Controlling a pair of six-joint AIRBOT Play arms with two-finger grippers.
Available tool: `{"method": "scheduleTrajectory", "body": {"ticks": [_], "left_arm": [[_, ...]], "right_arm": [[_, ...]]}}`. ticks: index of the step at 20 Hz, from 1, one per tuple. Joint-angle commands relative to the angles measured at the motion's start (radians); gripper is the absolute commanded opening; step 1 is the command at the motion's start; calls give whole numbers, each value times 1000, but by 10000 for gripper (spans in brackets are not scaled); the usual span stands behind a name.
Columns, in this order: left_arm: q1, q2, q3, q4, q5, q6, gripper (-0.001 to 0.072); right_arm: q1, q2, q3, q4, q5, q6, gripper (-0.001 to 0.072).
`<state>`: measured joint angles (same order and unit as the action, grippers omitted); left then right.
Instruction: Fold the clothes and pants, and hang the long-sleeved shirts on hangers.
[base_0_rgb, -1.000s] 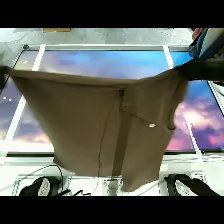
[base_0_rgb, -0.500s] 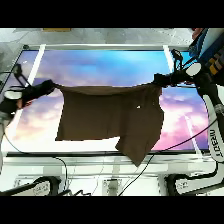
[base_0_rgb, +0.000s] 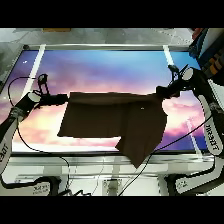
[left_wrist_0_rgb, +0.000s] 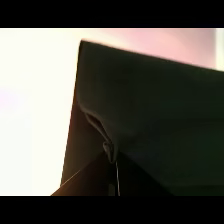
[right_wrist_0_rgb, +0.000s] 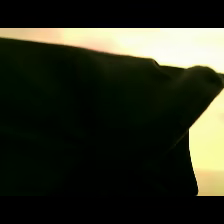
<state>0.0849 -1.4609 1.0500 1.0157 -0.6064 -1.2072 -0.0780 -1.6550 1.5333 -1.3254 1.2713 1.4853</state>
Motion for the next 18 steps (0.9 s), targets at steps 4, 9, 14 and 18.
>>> {"method": "scheduleTrajectory", "body": {"ticks": [4,9,14,18], "left_arm": [[-23,-11,0,135,-57,-98,19],[-39,8,17,136,-45,-95,700],[17,158,57,184,-183,-94,694],[80,351,57,257,-327,-54,622]], "right_arm": [[-3,-6,-164,-47,141,30,20],[-3,9,-137,-49,164,44,684],[-10,132,-78,-193,251,-63,671],[-77,351,-217,-164,263,-101,413]]}}
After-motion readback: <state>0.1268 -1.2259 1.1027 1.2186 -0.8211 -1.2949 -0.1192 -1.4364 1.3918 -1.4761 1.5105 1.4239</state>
